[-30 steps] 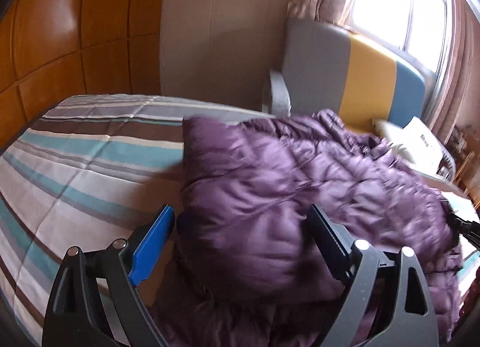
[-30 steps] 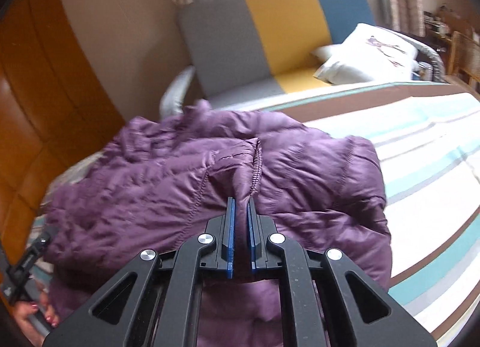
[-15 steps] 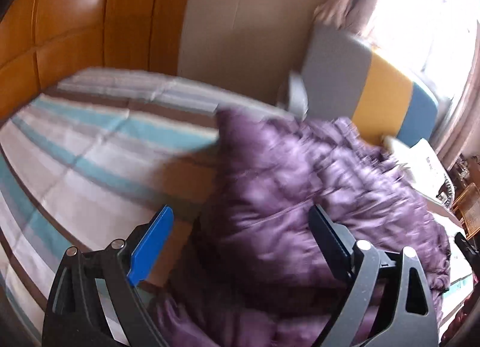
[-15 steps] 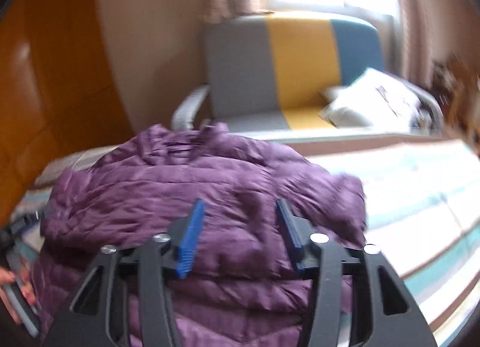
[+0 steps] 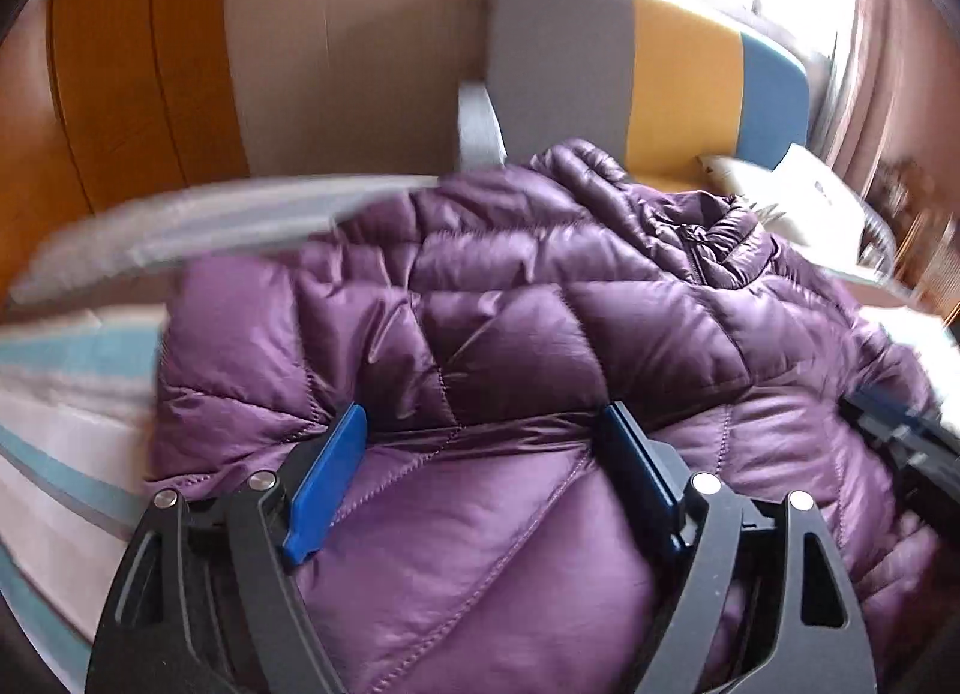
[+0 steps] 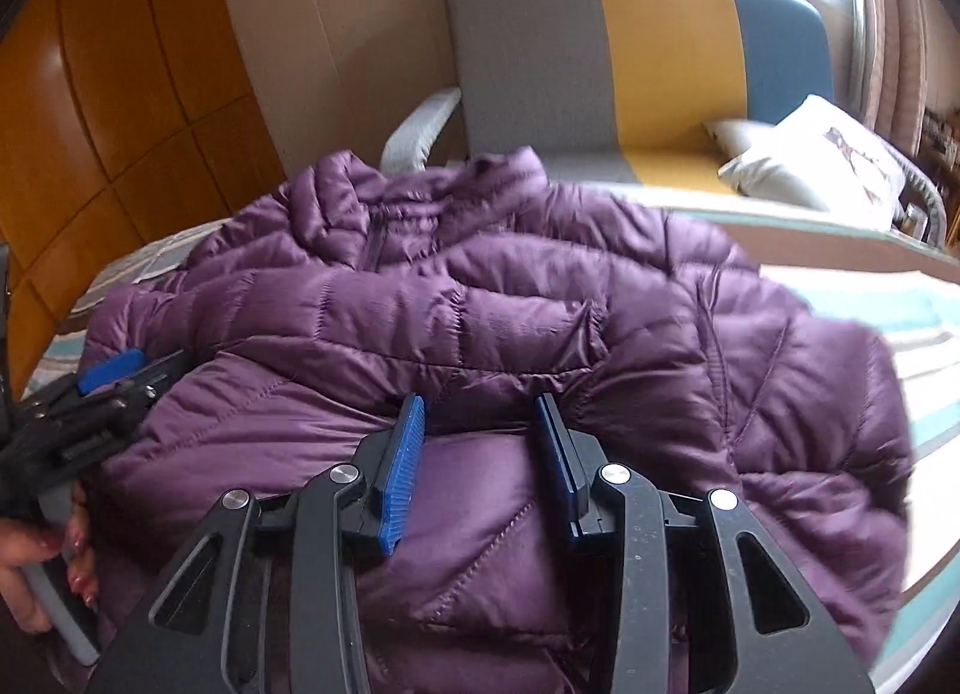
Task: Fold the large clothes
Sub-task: 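Smooth the folded jacket with both grippers, pressing the sides flat, then close both grippers on the jacket hem edge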
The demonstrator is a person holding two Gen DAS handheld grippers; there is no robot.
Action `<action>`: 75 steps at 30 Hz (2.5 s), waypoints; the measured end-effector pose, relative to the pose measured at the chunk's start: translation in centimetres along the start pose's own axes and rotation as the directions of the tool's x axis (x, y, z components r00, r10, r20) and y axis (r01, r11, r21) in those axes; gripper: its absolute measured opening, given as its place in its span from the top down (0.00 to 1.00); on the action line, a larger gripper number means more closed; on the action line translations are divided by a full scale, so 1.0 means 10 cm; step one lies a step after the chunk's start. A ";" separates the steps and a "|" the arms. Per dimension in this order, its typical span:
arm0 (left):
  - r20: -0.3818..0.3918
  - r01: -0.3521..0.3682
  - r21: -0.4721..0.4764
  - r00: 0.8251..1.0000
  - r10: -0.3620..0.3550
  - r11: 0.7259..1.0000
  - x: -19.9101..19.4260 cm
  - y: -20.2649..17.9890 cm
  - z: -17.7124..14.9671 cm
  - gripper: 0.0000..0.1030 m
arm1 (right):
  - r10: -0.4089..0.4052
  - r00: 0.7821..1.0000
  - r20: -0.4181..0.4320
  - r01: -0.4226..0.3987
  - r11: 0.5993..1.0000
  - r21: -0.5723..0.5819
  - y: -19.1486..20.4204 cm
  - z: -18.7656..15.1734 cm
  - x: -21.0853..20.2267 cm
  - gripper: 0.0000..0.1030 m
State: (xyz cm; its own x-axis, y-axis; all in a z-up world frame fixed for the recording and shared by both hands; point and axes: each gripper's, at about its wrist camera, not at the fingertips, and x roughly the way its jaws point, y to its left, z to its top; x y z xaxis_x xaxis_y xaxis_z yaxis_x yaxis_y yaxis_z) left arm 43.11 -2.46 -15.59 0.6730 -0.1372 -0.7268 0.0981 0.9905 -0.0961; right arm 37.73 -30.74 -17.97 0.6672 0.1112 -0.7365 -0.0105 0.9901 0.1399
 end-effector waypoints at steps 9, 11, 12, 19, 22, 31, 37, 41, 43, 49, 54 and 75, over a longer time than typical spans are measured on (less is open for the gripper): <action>0.017 -0.020 0.014 1.000 0.020 1.000 -0.08 -0.02 -0.02 0.23 | -0.023 1.000 -0.006 0.023 1.000 -0.014 0.02 0.00 0.03 0.63; 0.029 -0.019 0.010 0.999 0.019 1.000 -0.20 0.03 -0.07 0.21 | -0.026 1.000 -0.005 0.025 1.000 -0.017 0.02 0.01 0.02 0.63; 0.035 -0.021 0.005 0.999 0.021 1.000 -0.25 0.06 -0.08 0.20 | -0.025 1.000 -0.001 0.025 1.000 -0.017 0.03 0.02 0.01 0.63; 0.073 -0.065 0.029 0.995 0.063 0.997 -0.52 0.26 -0.13 0.17 | -0.029 0.998 0.059 0.030 0.999 -0.018 0.01 0.00 -0.44 0.61; 0.053 -0.114 0.061 0.992 0.110 0.992 -0.45 0.29 -0.17 0.17 | -0.070 0.997 0.034 0.071 0.997 -0.009 -0.06 -0.05 -0.42 0.61; -0.035 -0.095 0.059 0.995 0.097 0.994 -0.12 0.38 -0.15 0.15 | -0.107 0.994 -0.021 0.107 0.994 -0.030 -0.10 -0.11 -0.09 0.61; -0.045 -0.092 0.059 0.994 0.095 0.994 -0.01 0.39 -0.10 0.13 | -0.126 0.992 -0.012 0.125 0.991 -0.043 -0.07 -0.10 -0.04 0.61; -0.044 -0.097 0.063 0.994 0.100 0.993 0.00 0.40 -0.06 0.12 | -0.116 0.993 -0.019 0.116 0.992 -0.040 -0.07 -0.08 -0.04 0.60; -0.028 -0.115 0.067 0.993 0.117 0.991 -0.09 0.38 -0.08 0.02 | -0.097 0.995 -0.029 0.096 0.995 -0.036 -0.10 -0.07 -0.08 0.58; 0.034 -0.068 0.088 0.997 0.065 0.994 -0.54 0.36 -0.28 0.02 | -0.081 0.997 0.002 0.081 0.991 -0.105 -0.02 -0.17 -0.53 0.38; 0.055 -0.031 0.106 0.998 0.026 0.994 -0.91 0.34 -0.57 0.02 | -0.073 0.997 0.016 0.075 0.990 -0.123 0.04 -0.33 -0.87 0.38; -0.010 0.044 0.094 0.999 -0.044 0.995 -1.70 0.65 -1.73 0.17 | -0.056 0.998 -0.024 0.054 0.995 -0.079 -0.26 -1.35 -1.79 0.41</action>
State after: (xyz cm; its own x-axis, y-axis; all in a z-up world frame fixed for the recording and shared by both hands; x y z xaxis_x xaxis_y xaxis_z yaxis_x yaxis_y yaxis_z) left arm 19.57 6.41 -15.63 0.6608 -0.1802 -0.7286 0.1966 0.9784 -0.0638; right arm 15.72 -34.19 -14.08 0.6488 0.0577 -0.7588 -0.0335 0.9983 0.0473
